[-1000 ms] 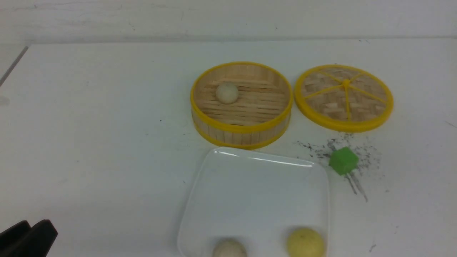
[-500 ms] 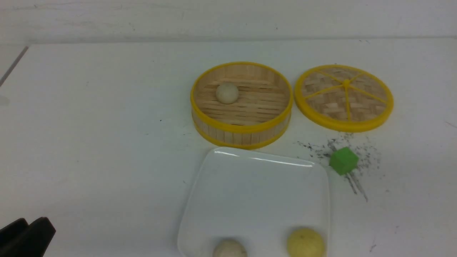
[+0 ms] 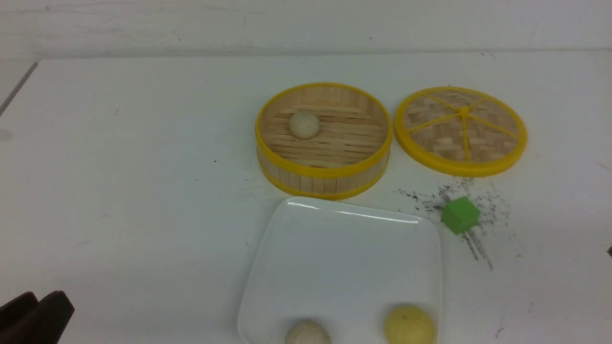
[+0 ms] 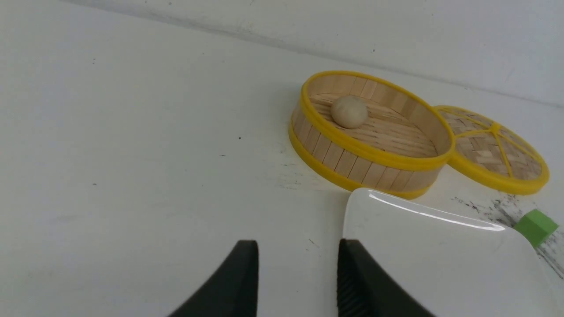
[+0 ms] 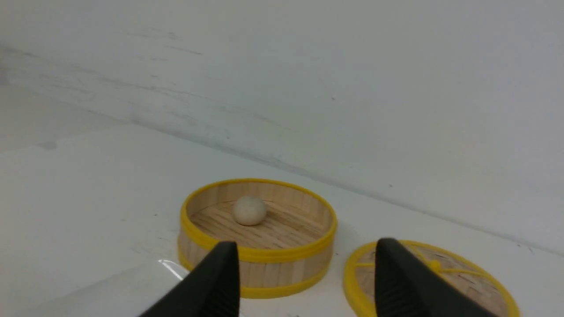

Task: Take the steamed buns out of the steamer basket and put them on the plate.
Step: Use the left arm to grab the steamed stuffed bun that is closest to it

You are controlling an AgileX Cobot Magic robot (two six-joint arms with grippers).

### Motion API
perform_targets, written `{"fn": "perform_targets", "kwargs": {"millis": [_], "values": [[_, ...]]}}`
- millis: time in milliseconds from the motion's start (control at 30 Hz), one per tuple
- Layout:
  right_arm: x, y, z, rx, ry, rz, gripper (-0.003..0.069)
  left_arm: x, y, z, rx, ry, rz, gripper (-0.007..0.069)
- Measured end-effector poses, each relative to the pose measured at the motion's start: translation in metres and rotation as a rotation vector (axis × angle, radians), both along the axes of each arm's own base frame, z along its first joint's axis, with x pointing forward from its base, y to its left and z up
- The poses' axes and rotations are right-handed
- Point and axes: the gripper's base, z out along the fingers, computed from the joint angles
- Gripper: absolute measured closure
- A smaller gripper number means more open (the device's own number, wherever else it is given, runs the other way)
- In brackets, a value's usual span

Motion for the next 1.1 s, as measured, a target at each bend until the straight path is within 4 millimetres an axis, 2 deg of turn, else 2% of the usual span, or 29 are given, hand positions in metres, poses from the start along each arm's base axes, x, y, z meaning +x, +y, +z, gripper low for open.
{"fn": "perform_targets", "kwargs": {"millis": [233, 367, 467, 500, 600, 733, 833, 1100], "values": [[0.001, -0.003, -0.001, 0.013, 0.013, -0.038, 0.0241, 0.0, 0.0, 0.0, 0.0, 0.0, 0.0, 0.0342], [0.002, -0.003, -0.015, 0.001, 0.052, -0.038, 0.0277, 0.0, 0.0, 0.0, 0.007, -0.002, -0.002, 0.0342], [0.002, -0.003, -0.029, -0.005, 0.094, -0.039, 0.0318, 0.0, 0.0, 0.0, 0.013, -0.003, -0.003, 0.0342], [0.002, -0.003, -0.039, -0.004, 0.126, -0.04, 0.0347, 0.0, 0.0, 0.0, 0.015, -0.003, -0.003, 0.0342], [0.002, -0.003, -0.051, 0.005, 0.17, -0.042, 0.0419, 0.0, 0.0, 0.0, 0.017, -0.004, -0.004, 0.0342], [0.002, -0.003, -0.055, 0.005, 0.181, -0.043, 0.0487, 0.0, 0.0, 0.0, 0.01, -0.005, -0.006, 0.0342], [0.002, -0.003, -0.055, 0.005, 0.181, -0.043, 0.0512, 0.0, -0.001, 0.0, 0.008, -0.005, -0.008, 0.0342], [0.002, -0.003, -0.055, 0.008, 0.182, -0.043, 0.0517, 0.0, -0.001, 0.0, 0.009, -0.006, -0.008, 0.0342]]}}
